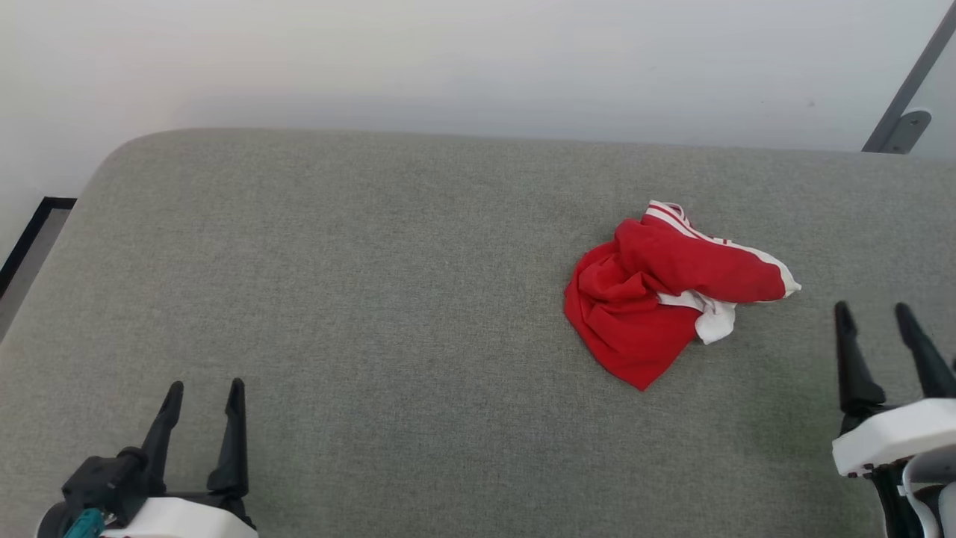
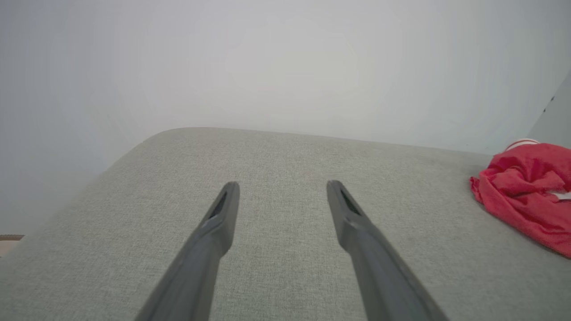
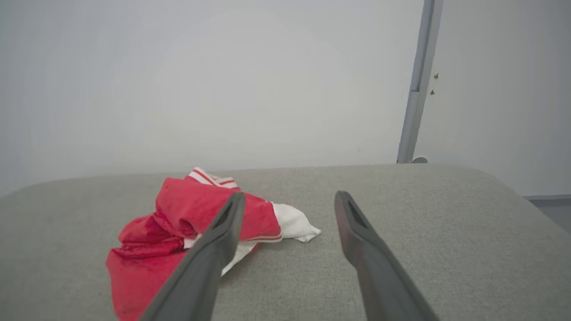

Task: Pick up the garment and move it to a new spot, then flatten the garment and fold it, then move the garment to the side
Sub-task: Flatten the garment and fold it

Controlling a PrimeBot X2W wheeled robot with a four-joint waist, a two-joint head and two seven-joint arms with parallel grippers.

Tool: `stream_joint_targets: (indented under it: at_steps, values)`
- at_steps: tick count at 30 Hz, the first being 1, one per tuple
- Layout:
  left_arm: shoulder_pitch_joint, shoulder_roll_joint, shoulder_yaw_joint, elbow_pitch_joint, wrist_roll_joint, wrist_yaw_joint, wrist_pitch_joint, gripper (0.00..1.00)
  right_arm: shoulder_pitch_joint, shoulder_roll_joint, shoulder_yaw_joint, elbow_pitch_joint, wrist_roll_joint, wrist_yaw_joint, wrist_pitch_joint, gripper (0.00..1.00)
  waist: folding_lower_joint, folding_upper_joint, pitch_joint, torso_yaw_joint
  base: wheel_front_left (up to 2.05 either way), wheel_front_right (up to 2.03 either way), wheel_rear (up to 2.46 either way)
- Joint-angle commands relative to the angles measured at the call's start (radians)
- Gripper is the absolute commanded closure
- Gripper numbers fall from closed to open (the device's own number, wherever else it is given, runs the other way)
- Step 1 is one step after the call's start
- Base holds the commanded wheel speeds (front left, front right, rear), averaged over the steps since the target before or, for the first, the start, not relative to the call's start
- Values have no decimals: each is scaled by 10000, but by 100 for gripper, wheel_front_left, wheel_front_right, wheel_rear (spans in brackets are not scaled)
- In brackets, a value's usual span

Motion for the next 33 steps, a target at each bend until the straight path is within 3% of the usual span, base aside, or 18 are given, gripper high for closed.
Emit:
stream_joint_targets:
  at_steps: [1,11,12,18,24,33]
  values:
    - [20,-120,17,-63,44,-36,-54,0,-104,-256,240,42,-151,2,415,0,0,-1,67,28,0,0,0]
    - [-586,-521,-204,-243,-191,-34,-54,0,-1789,-2918,2101,-4,441,2,4269,0,0,-1,1300,225,0,0,0]
    - [-586,-521,-204,-243,-191,-34,-54,0,-1789,-2918,2101,-4,441,2,4269,0,0,-1,1300,225,0,0,0]
    - [-1184,-758,-444,-172,-387,-34,-54,0,-3133,-4485,3005,235,1596,2,6862,0,0,-1,2234,545,0,0,0]
    - [-1741,-865,-752,-159,-431,-35,-54,0,-4484,-5186,3616,608,2789,2,8692,0,0,-1,3015,827,0,0,0]
    - [-2365,-929,-1045,-44,-586,-35,-54,0,-5623,-5747,5061,891,3511,2,9684,0,0,-1,3875,1094,0,0,0]
